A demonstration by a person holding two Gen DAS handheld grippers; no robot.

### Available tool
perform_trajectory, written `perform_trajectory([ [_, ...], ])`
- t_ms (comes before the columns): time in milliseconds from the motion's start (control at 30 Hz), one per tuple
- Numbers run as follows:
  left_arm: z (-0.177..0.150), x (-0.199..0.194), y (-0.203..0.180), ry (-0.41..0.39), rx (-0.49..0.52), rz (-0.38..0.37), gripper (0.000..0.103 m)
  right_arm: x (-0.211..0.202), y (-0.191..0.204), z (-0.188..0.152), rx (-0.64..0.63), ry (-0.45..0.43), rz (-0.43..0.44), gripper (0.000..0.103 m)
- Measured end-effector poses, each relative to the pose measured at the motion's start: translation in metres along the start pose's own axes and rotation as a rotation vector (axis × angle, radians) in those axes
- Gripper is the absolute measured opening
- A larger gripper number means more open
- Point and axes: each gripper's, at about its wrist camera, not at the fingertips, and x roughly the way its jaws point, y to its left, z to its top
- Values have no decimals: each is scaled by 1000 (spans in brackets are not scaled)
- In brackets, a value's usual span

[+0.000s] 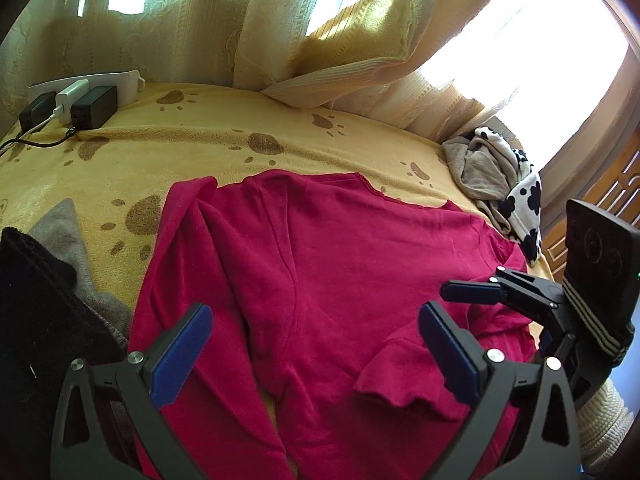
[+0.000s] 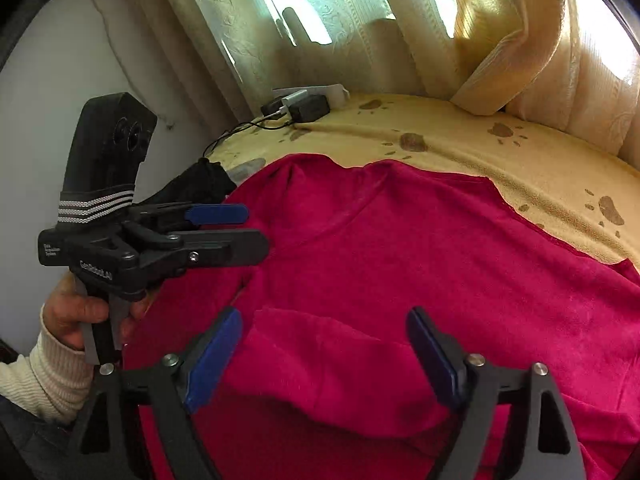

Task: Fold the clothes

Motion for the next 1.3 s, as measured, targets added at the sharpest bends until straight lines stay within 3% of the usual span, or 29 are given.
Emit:
perform_trajectory([
  [200, -5, 1, -16, 36, 14, -100, 103, -56, -16, -16, 73, -124, -58, 86],
  [400, -31, 7, -62, 82, 208, -85, 103, -104, -48, -52, 188, -194, -125, 86],
  [533, -62, -2, -102, 49, 433, -42, 103, -136, -69, -76, 265, -240, -170, 86],
  [667, -92, -4, -137, 22, 693, 83, 103, -149, -79, -95, 312, -259, -151, 86],
  [733, -100, 3, -146, 22, 758, 141, 103, -151, -79, -98, 311, -270, -140, 86],
  [833, -101, 19, -147, 39, 763, 179, 103, -154, -79, -102, 309, -286, -123, 86],
  [1100, -69, 21, -121, -2, 579, 174, 103, -167, -81, -116, 325, -308, -125, 86],
  [1167, -65, 24, -117, 10, 560, 174, 99, -169, -83, -120, 331, -310, -138, 86],
  [1200, -64, 25, -116, 19, 552, 171, 93, -170, -84, -121, 332, -311, -148, 86],
  [1300, -61, 31, -109, 43, 507, 171, 45, -174, -87, -126, 336, -314, -178, 86],
])
